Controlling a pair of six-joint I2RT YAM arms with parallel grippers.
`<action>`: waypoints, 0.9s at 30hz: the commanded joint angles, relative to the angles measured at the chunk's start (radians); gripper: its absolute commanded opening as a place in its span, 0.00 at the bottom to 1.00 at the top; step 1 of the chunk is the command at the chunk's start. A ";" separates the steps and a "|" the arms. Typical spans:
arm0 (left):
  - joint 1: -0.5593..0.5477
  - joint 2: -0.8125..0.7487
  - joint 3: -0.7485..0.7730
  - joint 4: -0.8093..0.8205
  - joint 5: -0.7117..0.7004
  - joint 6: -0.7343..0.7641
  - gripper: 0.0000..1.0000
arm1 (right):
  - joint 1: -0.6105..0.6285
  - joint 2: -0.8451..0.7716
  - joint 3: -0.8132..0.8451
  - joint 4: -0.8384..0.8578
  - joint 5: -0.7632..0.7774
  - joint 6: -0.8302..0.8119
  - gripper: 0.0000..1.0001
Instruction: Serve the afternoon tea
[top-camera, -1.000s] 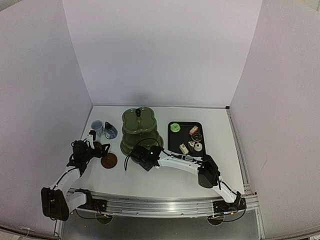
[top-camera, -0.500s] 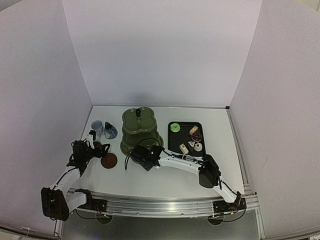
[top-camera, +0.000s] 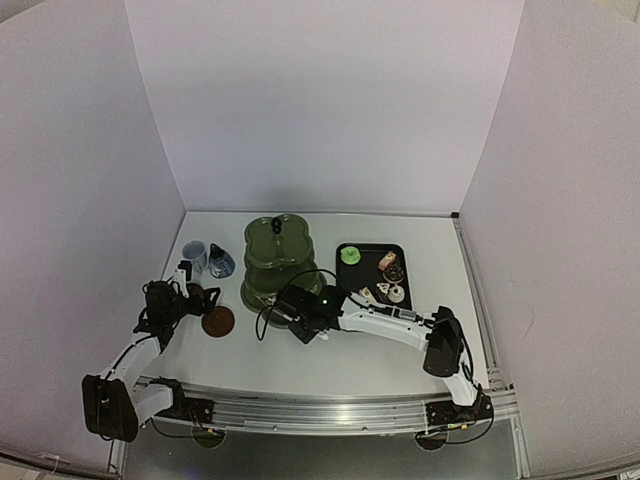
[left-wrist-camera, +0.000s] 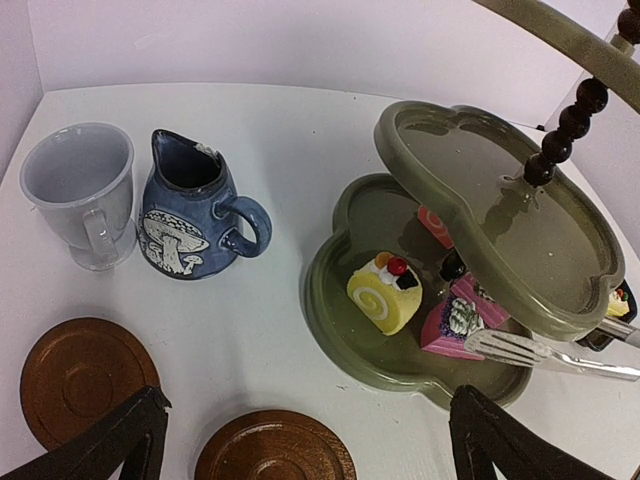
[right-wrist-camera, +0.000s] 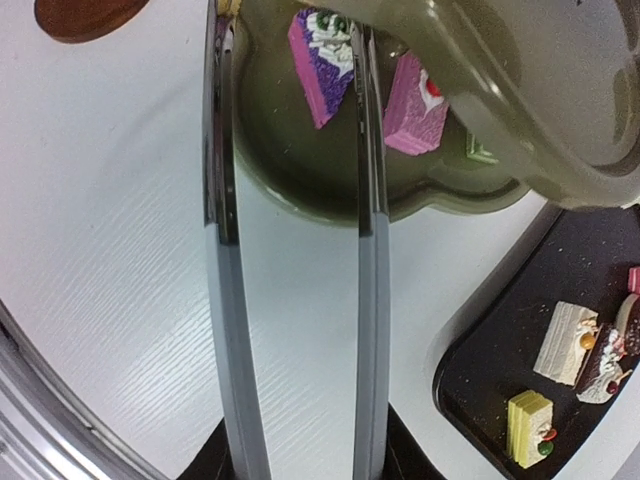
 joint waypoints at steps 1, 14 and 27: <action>0.005 -0.011 0.003 0.026 0.015 0.009 0.98 | -0.004 -0.118 -0.065 0.015 -0.115 -0.007 0.34; 0.004 -0.002 0.008 0.023 0.017 0.009 0.98 | -0.021 -0.350 -0.281 -0.100 -0.212 0.009 0.33; 0.005 -0.018 -0.001 0.027 0.026 0.014 0.98 | -0.247 -0.481 -0.383 -0.355 -0.082 0.105 0.31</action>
